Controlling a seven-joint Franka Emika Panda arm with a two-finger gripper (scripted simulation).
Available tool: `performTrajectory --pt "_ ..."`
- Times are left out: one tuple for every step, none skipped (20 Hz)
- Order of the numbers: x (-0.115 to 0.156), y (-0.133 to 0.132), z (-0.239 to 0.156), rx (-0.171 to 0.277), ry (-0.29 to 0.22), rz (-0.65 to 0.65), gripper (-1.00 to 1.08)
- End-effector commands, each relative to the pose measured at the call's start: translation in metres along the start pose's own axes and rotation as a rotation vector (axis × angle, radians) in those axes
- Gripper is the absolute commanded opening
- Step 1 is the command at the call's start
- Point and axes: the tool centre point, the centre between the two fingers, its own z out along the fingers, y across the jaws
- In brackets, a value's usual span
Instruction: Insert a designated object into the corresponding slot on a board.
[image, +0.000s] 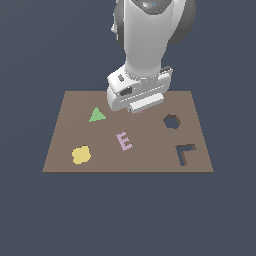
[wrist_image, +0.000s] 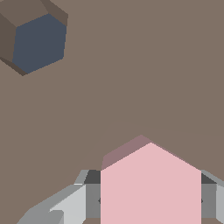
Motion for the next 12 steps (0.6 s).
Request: performTrajectory --pt "-0.0001 -0.0008 0.0001 0.000 0.000 0.004 -1.00" --pt "-0.0001 -0.0012 0.0000 0.000 0.000 0.009 -1.00" --pt "-0.0002 -0.0016 0.0000 0.000 0.000 0.015 -1.00" --pt "-0.0004 -0.0021 0.0000 0.000 0.000 0.023 -1.00" --pt "-0.0005 -0.0027 -0.0001 0.000 0.000 0.032 -1.00" --pt "-0.0006 -0.0035 -0.0001 0.000 0.000 0.042 -1.00" --pt "-0.0008 -0.0043 -0.0002 0.000 0.000 0.054 -1.00" --pt "-0.0010 -0.0052 -0.0002 0.000 0.000 0.067 -1.00" --pt "-0.0011 -0.0062 -0.0003 0.000 0.000 0.081 -1.00" --pt "-0.0013 -0.0073 -0.0004 0.000 0.000 0.097 -1.00" --pt "-0.0015 -0.0086 -0.0005 0.000 0.000 0.114 -1.00" --pt "-0.0016 -0.0099 -0.0006 0.000 0.000 0.132 -1.00"
